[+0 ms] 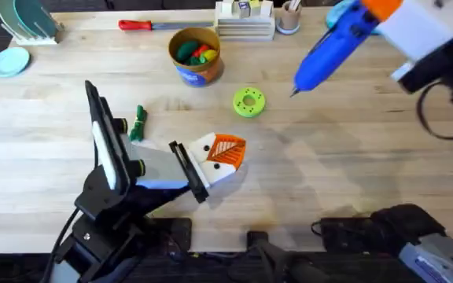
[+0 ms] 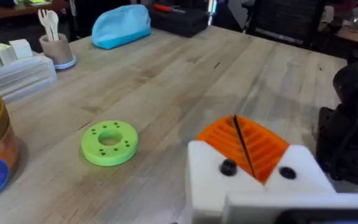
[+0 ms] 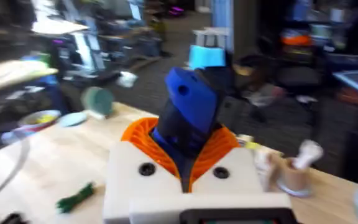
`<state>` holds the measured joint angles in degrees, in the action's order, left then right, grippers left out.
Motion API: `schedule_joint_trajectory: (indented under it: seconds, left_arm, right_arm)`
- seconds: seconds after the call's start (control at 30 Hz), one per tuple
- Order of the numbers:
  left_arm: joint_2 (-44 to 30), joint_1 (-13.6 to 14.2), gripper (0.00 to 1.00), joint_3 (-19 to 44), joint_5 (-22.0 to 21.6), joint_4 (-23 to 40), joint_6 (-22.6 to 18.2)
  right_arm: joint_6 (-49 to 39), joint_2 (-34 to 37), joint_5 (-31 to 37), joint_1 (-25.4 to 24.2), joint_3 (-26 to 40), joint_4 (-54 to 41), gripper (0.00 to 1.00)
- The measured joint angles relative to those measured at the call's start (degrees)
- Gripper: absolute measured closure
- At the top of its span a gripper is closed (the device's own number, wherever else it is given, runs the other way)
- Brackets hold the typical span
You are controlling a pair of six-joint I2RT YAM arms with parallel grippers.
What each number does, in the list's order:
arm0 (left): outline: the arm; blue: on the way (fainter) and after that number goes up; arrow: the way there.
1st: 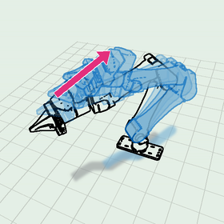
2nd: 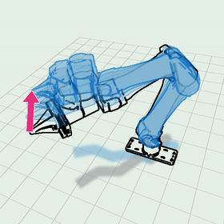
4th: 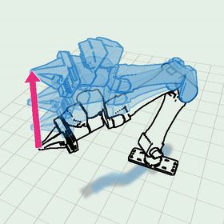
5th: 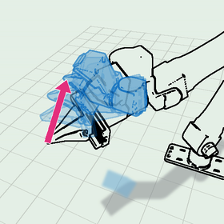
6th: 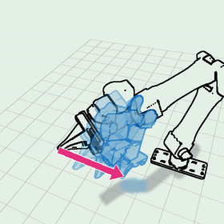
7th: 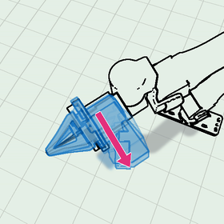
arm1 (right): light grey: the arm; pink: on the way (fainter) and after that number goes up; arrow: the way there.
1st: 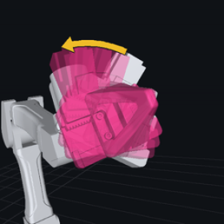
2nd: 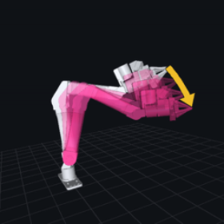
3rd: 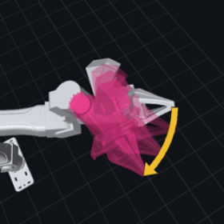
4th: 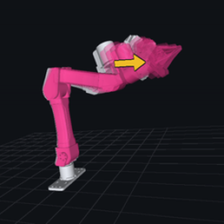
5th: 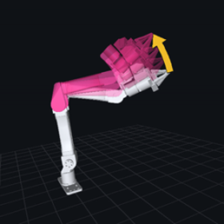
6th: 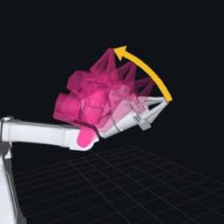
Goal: Pick up the gripper from the table and insert it into the empty holder that is missing its gripper. Then pick up a screw, insert it into the mounting hole, and use the screwdriver to tighten it. Finally, clean up the table by picking up the vegetable and placing it into the bucket.
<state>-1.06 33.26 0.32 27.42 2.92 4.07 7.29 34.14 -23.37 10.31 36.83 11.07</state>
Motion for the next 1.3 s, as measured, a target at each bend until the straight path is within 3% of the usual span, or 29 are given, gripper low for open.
schedule_joint_trajectory:
  seconds: [0.27,0.6,0.8,1.3]
  left_arm:
    - [0.0,0.0,0.996,0.0,0.0,0.01,0.01]
    - [0.0,0.0,0.996,0.0,0.0,-0.01,0.01]
    - [0.0,0.0,0.996,0.0,0.0,0.0,-0.01]
    - [0.0,0.0,0.996,0.0,0.0,-0.01,0.01]
  right_arm:
    - [2.37,2.56,-0.35,17.91,-3.25,8.6,0.982]
    - [-3.45,13.71,-0.51,32.69,-3.25,24.27,0.982]
    - [-6.28,17.21,-0.49,35.67,-3.25,24.53,0.982]
    - [-9.32,20.35,-0.46,35.92,-3.27,29.6,0.982]
